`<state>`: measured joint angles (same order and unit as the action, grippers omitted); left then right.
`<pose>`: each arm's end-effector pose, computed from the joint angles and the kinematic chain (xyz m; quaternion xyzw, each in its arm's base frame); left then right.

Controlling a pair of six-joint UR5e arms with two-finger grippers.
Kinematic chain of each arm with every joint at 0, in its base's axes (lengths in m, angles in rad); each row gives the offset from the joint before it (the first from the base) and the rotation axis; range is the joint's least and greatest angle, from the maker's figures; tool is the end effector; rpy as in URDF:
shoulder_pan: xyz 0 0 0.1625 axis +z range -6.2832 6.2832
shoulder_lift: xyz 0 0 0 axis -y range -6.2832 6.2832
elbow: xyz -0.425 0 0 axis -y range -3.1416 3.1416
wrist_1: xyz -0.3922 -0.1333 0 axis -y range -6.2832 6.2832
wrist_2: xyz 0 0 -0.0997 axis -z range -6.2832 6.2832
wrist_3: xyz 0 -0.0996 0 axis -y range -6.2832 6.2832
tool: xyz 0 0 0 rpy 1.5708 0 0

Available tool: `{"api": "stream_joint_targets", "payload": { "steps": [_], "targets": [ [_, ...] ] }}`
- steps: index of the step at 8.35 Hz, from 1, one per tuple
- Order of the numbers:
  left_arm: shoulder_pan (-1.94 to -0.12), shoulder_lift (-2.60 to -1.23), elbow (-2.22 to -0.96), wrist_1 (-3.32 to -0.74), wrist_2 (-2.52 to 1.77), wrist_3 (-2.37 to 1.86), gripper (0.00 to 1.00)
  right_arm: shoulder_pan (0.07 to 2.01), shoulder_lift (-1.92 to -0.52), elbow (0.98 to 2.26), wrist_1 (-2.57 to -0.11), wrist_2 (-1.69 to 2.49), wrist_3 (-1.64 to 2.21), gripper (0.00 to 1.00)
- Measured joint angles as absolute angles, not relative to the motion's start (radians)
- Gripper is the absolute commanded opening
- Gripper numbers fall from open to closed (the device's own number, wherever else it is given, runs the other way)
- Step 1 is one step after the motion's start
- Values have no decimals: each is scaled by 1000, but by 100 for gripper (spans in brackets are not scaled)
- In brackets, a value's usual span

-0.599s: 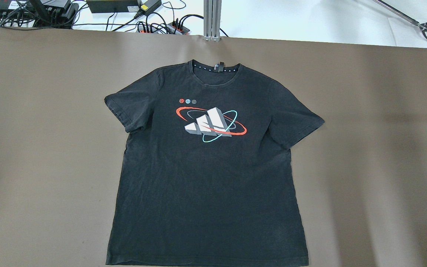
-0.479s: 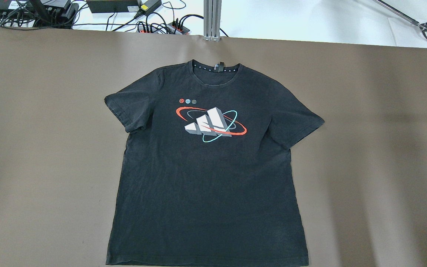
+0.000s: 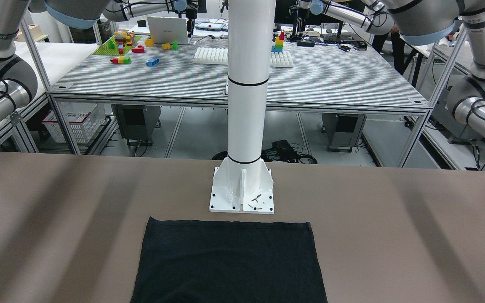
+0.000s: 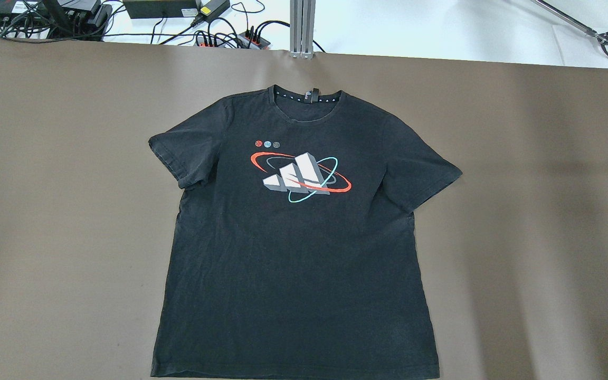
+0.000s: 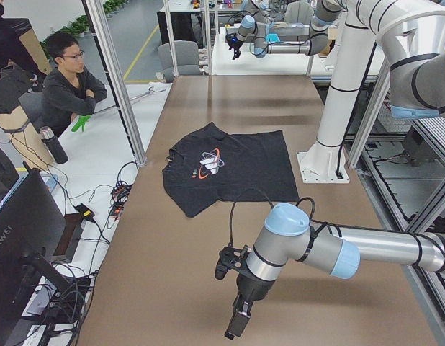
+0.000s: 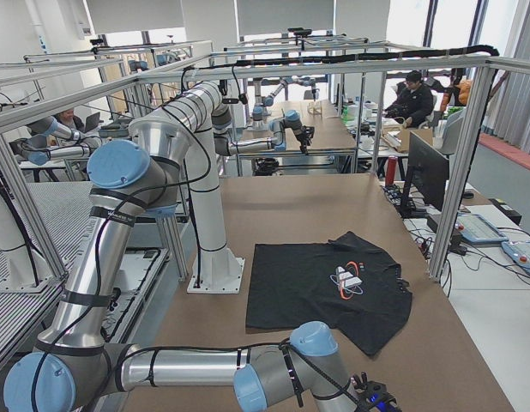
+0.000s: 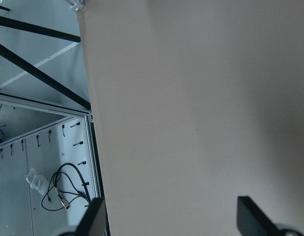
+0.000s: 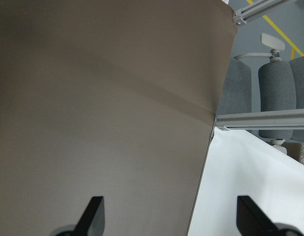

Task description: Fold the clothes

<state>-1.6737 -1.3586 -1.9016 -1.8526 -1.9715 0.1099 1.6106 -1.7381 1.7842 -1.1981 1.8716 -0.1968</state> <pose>-0.1379 -0.4155 0.5772 0.2145 0.1732 0.0429 0.9603 0.1216 -0.4463 0.6099 0.2214 -0.1213 -0.1069 0.9617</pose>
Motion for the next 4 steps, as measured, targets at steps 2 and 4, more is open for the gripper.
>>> {"api": "stream_joint_targets", "payload": {
  "steps": [2,4],
  "targets": [
    [-1674,-1342,-1904,-1871,-1996,115,94,1608,-1736,1778,-1201,1922,-183,94],
    [-1674,-1335,-1898,-1879,-2068,97,94,1602,-1732,1764,-1202,2110,-145,94]
  ]
}}
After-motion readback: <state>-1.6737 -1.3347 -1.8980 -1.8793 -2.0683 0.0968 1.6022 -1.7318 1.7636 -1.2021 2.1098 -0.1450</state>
